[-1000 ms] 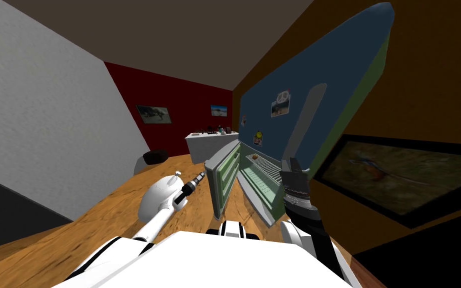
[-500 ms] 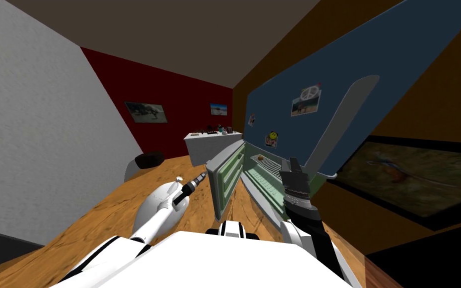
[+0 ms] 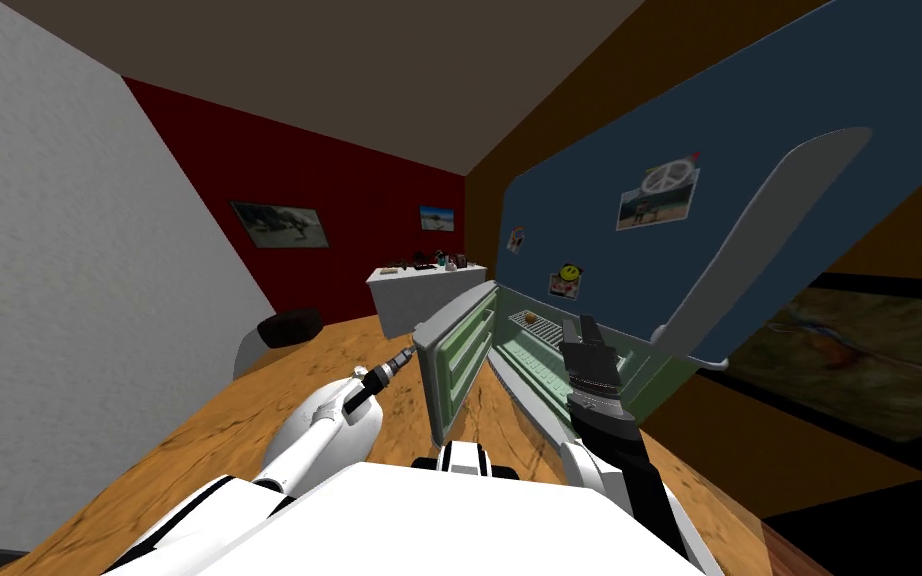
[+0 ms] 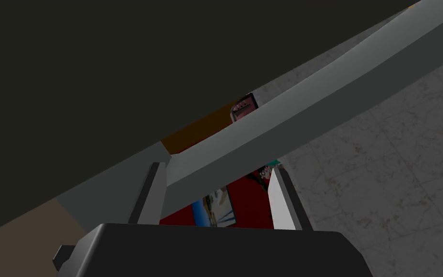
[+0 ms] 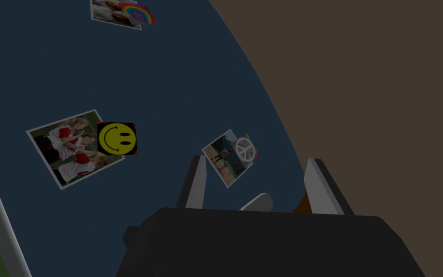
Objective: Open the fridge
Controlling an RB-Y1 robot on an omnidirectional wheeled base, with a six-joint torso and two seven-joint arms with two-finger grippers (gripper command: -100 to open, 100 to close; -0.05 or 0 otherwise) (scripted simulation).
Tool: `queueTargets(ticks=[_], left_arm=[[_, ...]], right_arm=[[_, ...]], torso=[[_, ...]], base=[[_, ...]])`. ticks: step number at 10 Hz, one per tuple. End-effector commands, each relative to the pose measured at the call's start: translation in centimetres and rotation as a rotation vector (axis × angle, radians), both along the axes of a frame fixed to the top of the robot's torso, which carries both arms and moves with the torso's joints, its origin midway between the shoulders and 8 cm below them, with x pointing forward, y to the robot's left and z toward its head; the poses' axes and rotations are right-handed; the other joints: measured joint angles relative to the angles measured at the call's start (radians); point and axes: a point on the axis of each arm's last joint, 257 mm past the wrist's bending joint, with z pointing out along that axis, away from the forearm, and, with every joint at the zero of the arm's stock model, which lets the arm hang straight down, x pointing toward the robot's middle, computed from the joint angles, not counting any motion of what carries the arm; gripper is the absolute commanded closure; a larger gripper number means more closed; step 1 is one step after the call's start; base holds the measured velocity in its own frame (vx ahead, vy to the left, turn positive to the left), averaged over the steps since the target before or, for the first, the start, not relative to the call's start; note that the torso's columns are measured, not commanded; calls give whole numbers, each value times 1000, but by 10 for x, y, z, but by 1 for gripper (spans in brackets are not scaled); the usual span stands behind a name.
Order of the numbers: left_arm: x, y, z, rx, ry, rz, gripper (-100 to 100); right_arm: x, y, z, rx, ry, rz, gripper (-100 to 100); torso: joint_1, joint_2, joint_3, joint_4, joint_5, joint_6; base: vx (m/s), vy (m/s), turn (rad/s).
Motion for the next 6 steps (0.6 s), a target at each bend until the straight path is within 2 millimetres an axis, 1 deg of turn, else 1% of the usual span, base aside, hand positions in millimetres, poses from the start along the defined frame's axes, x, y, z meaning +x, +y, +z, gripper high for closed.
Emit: queueTargets(ticks=[1,2,3,4,6], left_arm=[[9,12,16,1,0,-2,-100],[11,16,21,1,0,-3,-100],[14,20,27,2,0,-4,-100],[17,24,33,2,0,-4,-100],[22,31,44,2,0,-5,-100]], right_arm=[[0,0,0,0,0,0,0],[0,0,0,1,-1,0,0],[0,0,0,1,-1,1,0],[0,0,0,1,-1,1,0],[0,0,0,1,-1,0,0]], torso=[[-13,8,5,-1,-2,-1],[-21,14,9,-2,-4,0],[-17,13,8,-1,-4,0],[-9,8,6,-2,-2,-1],[0,0,0,-4,1,-1]], base=[[-39,-59,32],[-59,-106,20],[-70,-91,-1],[-61,-86,-2],[-37,-54,10]])
